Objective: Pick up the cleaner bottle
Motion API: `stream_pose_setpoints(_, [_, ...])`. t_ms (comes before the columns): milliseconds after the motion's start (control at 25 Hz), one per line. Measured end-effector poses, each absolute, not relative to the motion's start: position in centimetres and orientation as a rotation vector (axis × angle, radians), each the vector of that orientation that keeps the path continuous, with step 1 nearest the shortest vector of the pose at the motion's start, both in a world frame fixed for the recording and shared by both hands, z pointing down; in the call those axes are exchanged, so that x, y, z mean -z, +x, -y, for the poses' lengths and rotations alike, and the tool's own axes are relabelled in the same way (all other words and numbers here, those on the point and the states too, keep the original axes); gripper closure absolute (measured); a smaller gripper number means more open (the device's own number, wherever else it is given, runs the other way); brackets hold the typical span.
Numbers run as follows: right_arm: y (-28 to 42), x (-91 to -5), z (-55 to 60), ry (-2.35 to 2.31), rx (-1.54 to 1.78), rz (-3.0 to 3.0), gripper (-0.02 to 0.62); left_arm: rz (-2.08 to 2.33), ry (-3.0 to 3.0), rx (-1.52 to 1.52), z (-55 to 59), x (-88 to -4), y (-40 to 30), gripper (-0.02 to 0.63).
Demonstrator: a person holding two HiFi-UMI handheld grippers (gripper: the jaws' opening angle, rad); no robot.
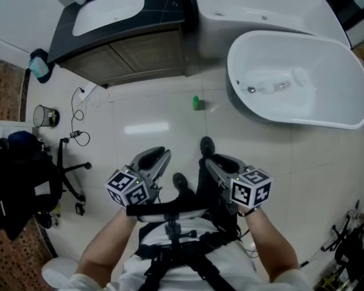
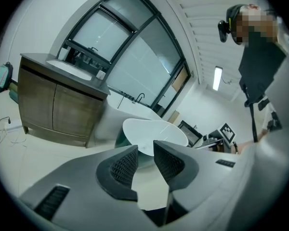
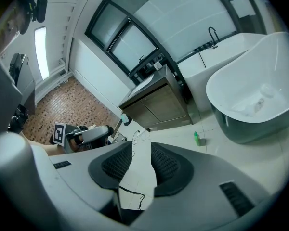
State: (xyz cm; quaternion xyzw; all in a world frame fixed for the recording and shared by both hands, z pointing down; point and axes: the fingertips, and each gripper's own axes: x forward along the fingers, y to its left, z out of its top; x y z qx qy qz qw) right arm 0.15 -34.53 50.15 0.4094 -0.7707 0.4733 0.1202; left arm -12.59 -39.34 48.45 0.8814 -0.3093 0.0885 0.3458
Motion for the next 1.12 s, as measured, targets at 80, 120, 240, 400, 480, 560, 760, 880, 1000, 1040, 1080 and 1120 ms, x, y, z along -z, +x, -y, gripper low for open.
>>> stream_pose_setpoints(80, [0.4, -51.4, 35.2, 1.153, -1.389, 2.235, 0.465, 0.825, 2.255, -0.256, 40.8, -50.4, -11.8, 0.506])
stream_pose_setpoints(120, [0.6, -52.2, 35.5, 1.129, -1.391, 2.225, 0.465, 0.841, 2.237, -0.269, 41.6, -51.7, -11.4, 0.505])
stream_pose_setpoints(240, [1.2, -55.4, 36.1, 1.068, -1.425, 2.178, 0.465, 0.882, 2.192, -0.313, 44.4, -56.2, -10.2, 0.483])
stream_pose_setpoints(400, [2.6, -60.5, 37.0, 1.054, -1.518, 2.094, 0.465, 0.935, 2.142, -0.384, 47.7, -63.0, -8.7, 0.43])
stream_pose_setpoints(480, [3.6, -62.9, 37.4, 1.05, -1.564, 2.058, 0.465, 0.951, 2.122, -0.43, 49.3, -66.7, -8.0, 0.406])
stream_pose_setpoints(560, [4.4, -65.2, 37.7, 1.036, -1.607, 2.024, 0.465, 0.949, 2.114, -0.484, 50.7, -70.3, -7.2, 0.387])
stream_pose_setpoints(760, [7.0, -69.9, 38.1, 1.023, -1.682, 1.951, 0.465, 0.942, 2.111, -0.61, 53.6, -78.9, -5.0, 0.387])
stream_pose_setpoints(880, [8.0, -72.6, 38.4, 1.029, -1.724, 1.908, 0.465, 0.964, 2.094, -0.665, 55.4, -83.9, -4.8, 0.383])
stream_pose_setpoints(1000, [8.8, -75.2, 38.3, 1.018, -1.779, 1.867, 0.465, 0.993, 2.071, -0.723, 57.2, -88.8, -4.5, 0.357])
stream_pose_setpoints(1040, [8.9, -75.9, 38.2, 1.009, -1.795, 1.854, 0.465, 1.002, 2.064, -0.739, 57.8, -90.4, -4.4, 0.35])
stream_pose_setpoints(1080, [9.1, -76.7, 38.0, 1.001, -1.808, 1.841, 0.465, 1.01, 2.059, -0.752, 58.3, -91.8, -4.2, 0.336])
stream_pose_setpoints(1120, [9.3, -77.4, 38.0, 0.995, -1.818, 1.828, 0.465, 1.015, 2.058, -0.761, 58.9, -93.2, -3.9, 0.327])
